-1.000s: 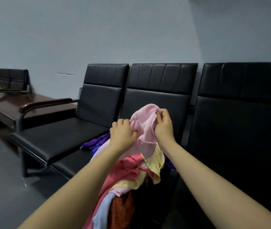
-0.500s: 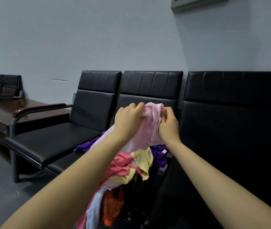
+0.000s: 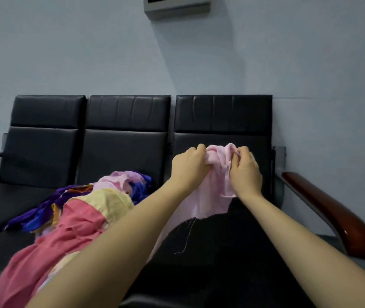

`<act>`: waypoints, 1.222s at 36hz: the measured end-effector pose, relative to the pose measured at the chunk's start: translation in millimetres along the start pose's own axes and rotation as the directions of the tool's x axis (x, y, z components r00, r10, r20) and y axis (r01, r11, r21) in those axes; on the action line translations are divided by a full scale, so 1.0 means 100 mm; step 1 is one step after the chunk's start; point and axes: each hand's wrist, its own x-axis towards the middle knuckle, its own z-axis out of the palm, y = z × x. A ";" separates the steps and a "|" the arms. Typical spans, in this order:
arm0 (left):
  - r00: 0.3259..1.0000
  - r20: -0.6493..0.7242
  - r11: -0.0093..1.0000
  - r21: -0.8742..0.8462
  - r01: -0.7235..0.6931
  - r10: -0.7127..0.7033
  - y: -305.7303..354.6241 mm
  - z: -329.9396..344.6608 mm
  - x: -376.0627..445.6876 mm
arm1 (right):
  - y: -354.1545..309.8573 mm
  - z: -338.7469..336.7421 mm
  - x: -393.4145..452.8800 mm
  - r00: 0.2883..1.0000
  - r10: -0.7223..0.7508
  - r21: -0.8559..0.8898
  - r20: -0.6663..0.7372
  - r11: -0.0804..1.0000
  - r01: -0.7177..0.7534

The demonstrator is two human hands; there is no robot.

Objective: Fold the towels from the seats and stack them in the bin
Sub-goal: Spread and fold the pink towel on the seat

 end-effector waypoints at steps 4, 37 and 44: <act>0.967 0.241 0.960 -0.240 0.143 -0.084 0.34 0.36 0.04 | 0.41 -0.24 0.09 0.986 0.164 0.052 -0.036 0.985 -0.162; 0.573 0.818 0.997 0.071 -0.012 -0.051 0.36 1.67 -1.01 | 1.64 0.10 -1.15 0.564 0.373 -0.253 0.737 0.925 -0.282; 0.679 0.714 0.980 0.047 0.192 -0.167 0.21 1.61 -1.07 | 1.66 0.17 -1.34 0.517 0.304 -0.293 0.800 0.950 -0.105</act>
